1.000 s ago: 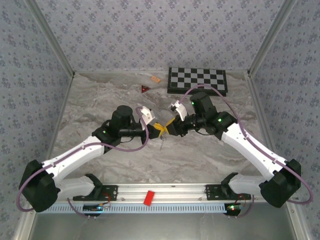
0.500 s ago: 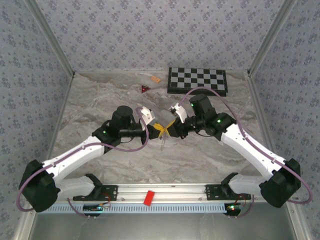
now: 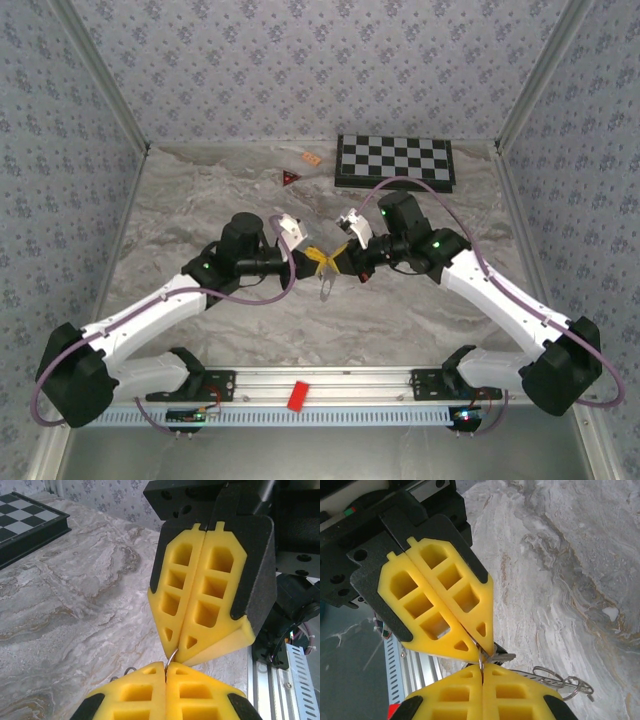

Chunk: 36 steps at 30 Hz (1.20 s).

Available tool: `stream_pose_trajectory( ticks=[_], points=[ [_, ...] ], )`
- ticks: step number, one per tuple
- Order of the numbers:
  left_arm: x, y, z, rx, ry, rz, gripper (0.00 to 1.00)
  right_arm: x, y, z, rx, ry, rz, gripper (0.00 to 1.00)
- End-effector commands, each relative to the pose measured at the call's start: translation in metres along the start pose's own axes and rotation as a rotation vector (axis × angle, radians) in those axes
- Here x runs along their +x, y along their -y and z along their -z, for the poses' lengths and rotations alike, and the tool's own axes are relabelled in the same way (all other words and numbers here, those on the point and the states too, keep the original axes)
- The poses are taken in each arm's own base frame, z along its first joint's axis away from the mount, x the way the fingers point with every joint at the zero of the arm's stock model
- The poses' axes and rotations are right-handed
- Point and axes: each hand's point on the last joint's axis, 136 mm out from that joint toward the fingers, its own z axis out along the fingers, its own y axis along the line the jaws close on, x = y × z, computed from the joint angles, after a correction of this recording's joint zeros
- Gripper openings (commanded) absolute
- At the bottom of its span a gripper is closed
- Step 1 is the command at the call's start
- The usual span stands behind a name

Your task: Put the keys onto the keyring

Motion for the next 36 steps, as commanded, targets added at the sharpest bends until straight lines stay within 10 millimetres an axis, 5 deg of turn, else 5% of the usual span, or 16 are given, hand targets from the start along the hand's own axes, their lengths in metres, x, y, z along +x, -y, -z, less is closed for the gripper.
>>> stream_pose_trajectory(
  ticks=[1,8,21,36],
  points=[
    [-0.031,0.013,0.011,0.028,0.101,-0.057,0.15,-0.007,-0.006,0.005,-0.001,0.069,0.047,0.0],
    [-0.045,0.01,0.026,-0.036,0.176,-0.055,0.37,-0.026,-0.008,0.021,0.03,0.271,0.114,0.0],
    [-0.049,0.009,0.039,-0.078,0.238,-0.015,0.42,-0.056,-0.011,0.046,0.008,0.597,0.163,0.0],
    [-0.06,0.006,0.036,-0.085,0.245,-0.028,0.41,-0.058,-0.02,0.047,-0.066,0.618,0.149,0.0]
  ],
)
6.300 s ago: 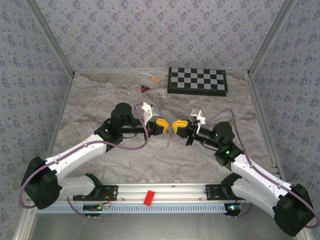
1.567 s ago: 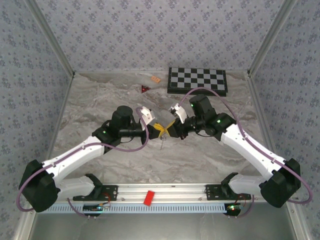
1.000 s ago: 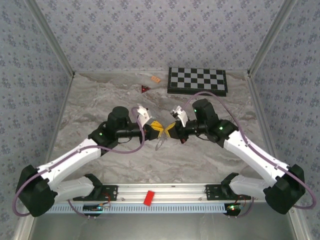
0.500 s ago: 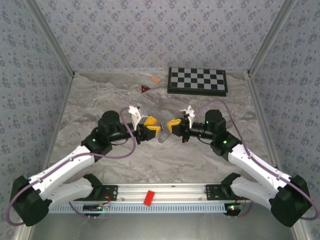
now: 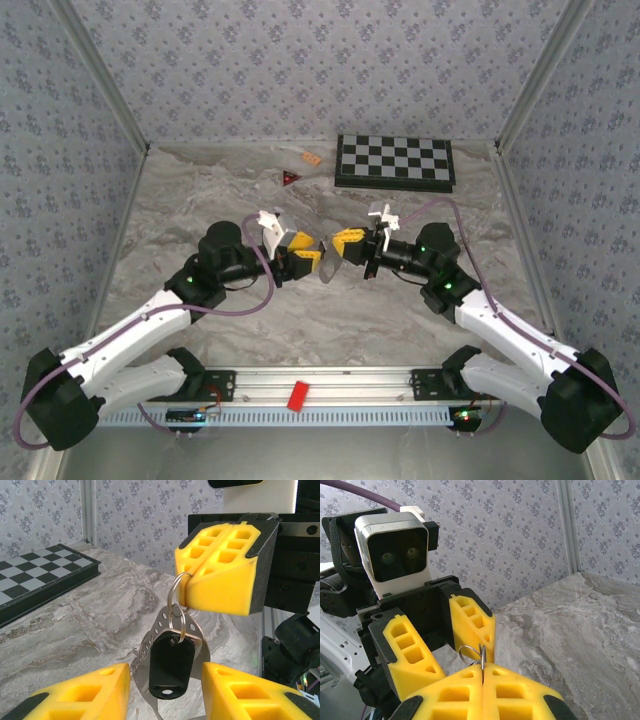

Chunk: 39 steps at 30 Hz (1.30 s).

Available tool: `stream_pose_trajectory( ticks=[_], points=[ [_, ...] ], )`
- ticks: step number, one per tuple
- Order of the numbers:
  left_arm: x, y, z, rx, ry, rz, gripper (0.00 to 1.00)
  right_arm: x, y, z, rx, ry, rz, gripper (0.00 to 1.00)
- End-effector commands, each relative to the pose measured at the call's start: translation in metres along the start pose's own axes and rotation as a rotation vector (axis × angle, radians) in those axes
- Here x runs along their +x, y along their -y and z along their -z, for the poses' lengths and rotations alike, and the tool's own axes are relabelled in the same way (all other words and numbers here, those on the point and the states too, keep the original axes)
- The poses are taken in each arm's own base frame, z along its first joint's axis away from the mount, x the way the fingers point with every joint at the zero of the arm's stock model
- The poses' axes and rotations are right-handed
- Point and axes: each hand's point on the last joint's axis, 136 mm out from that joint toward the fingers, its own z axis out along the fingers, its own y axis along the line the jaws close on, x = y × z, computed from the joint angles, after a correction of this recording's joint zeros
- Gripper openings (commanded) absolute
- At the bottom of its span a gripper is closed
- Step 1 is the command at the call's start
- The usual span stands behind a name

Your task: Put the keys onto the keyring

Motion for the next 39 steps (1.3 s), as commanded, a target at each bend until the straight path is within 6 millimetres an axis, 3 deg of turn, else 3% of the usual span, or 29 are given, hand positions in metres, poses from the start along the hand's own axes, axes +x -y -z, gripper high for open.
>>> stream_pose_trajectory(
  ticks=[1,15,20,24,39],
  points=[
    [-0.026,0.005,0.002,0.017,0.061,-0.031,0.41,-0.007,-0.006,0.001,-0.032,0.021,0.01,0.0],
    [-0.038,0.007,-0.006,0.038,0.06,-0.05,0.3,-0.001,-0.006,-0.001,-0.042,-0.002,0.002,0.0],
    [-0.034,0.005,-0.008,0.036,0.047,-0.05,0.11,0.0,-0.006,0.0,-0.039,0.0,0.003,0.0],
    [-0.027,0.004,-0.01,0.038,0.028,-0.043,0.05,-0.002,-0.005,0.001,-0.032,0.011,0.005,0.0],
    [-0.008,0.007,-0.019,0.074,-0.019,-0.023,0.1,-0.009,-0.004,0.001,-0.036,0.051,-0.013,0.0]
  ],
)
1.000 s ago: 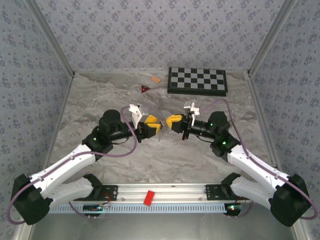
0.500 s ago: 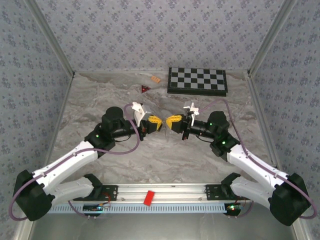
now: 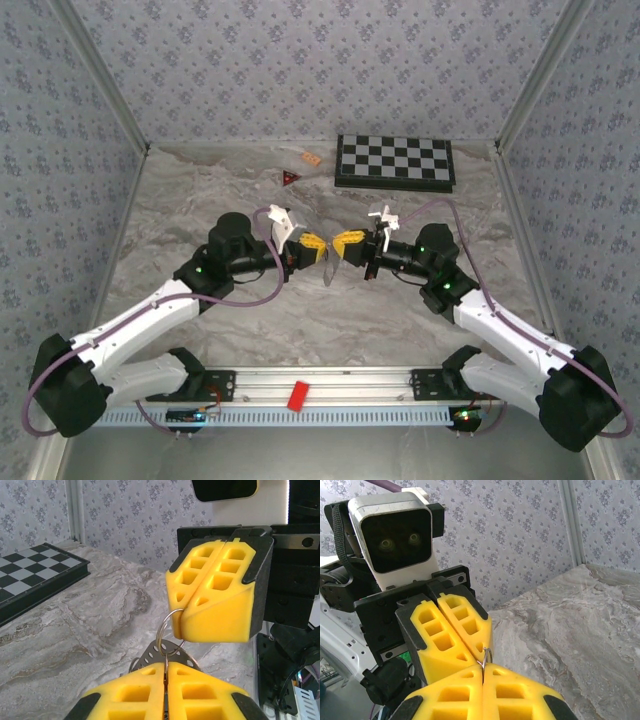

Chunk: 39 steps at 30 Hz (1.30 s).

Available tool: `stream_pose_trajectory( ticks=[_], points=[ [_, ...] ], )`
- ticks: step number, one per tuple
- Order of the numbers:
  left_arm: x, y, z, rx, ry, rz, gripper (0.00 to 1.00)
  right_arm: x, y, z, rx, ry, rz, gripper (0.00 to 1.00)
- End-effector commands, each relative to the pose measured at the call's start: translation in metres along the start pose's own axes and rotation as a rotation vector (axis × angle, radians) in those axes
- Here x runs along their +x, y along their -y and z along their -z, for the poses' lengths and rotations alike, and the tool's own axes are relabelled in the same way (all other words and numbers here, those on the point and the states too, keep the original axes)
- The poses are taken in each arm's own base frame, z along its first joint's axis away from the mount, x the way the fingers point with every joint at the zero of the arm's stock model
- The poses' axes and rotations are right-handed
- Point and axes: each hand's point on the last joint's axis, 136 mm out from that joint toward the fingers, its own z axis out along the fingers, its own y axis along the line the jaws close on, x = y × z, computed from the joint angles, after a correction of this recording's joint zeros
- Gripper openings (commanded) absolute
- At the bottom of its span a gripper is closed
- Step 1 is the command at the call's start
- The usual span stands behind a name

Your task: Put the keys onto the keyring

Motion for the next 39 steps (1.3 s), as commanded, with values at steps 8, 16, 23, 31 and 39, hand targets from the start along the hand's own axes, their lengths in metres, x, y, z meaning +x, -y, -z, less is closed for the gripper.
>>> stream_pose_trajectory(
  ticks=[8,16,23,31,39],
  points=[
    [-0.01,0.01,0.001,0.031,0.027,-0.012,0.28,-0.014,-0.005,0.001,-0.024,0.053,0.027,0.0],
    [-0.033,0.015,0.017,0.016,0.111,-0.022,0.41,-0.009,-0.004,0.0,-0.028,0.041,0.023,0.0],
    [-0.039,0.008,0.014,0.011,0.128,0.0,0.4,-0.01,-0.006,-0.001,-0.041,0.043,0.018,0.0],
    [-0.039,0.007,0.003,0.052,0.123,0.027,0.31,-0.009,-0.009,-0.001,-0.051,0.042,0.014,0.0],
    [-0.04,0.009,-0.001,0.097,0.129,0.04,0.17,-0.007,-0.01,-0.001,-0.056,0.038,0.015,0.0]
  ],
)
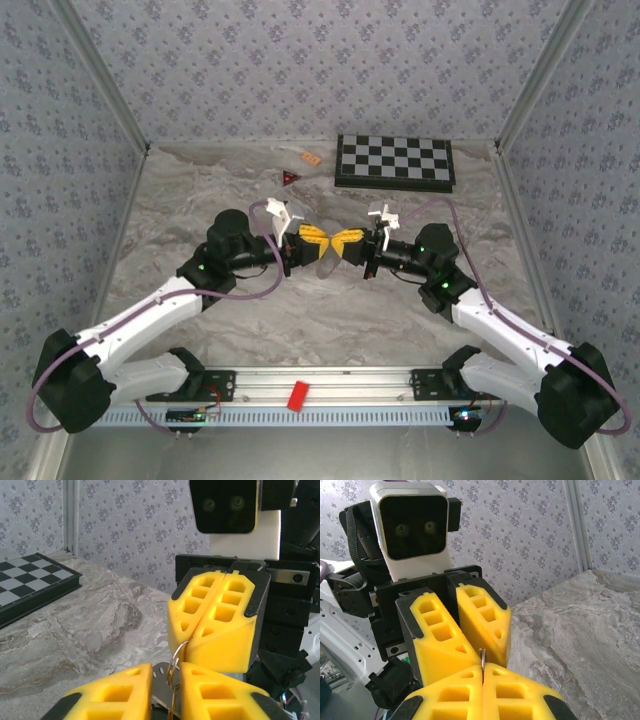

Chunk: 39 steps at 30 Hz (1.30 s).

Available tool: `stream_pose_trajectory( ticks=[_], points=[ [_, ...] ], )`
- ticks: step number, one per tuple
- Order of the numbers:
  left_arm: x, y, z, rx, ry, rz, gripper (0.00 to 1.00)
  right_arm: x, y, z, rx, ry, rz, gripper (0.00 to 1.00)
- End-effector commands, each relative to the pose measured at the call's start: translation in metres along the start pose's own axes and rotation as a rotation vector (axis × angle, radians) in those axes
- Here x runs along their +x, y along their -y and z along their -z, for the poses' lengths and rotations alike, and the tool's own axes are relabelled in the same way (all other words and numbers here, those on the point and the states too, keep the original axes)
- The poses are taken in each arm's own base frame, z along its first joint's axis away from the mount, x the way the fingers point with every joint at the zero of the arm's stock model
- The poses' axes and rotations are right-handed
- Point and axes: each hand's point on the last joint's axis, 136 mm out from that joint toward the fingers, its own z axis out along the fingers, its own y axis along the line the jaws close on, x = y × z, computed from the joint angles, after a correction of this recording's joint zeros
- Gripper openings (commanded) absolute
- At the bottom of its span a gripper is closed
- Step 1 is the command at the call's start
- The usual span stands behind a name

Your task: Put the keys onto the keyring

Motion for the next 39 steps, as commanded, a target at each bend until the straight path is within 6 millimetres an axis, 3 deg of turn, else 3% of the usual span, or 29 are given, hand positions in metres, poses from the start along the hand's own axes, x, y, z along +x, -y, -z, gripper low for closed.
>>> stream_pose_trajectory(
  ticks=[1,6,16,19,20,28,39],
  points=[
    [-0.022,0.011,0.0,0.062,0.056,-0.029,0.14,-0.003,-0.007,0.001,-0.033,0.02,0.014,0.0],
    [-0.021,0.012,-0.001,0.074,0.048,-0.025,0.0,-0.004,-0.007,0.001,-0.03,0.024,0.019,0.0],
    [-0.017,0.01,-0.001,0.057,0.017,-0.047,0.0,0.0,0.0,0.003,0.008,-0.008,0.01,0.0],
    [-0.013,0.007,-0.002,0.04,-0.011,-0.062,0.0,0.004,0.003,0.007,0.044,-0.049,0.02,0.17],
    [-0.011,0.005,-0.002,0.032,-0.022,-0.067,0.0,0.005,0.004,0.008,0.062,-0.068,0.023,0.19],
    [0.004,0.001,-0.002,0.021,-0.086,-0.106,0.0,0.013,0.006,0.02,0.141,-0.28,0.049,0.26],
    [0.015,0.0,0.001,0.015,-0.14,-0.147,0.0,0.015,0.009,0.01,0.155,-0.514,-0.027,0.32]
  ],
)
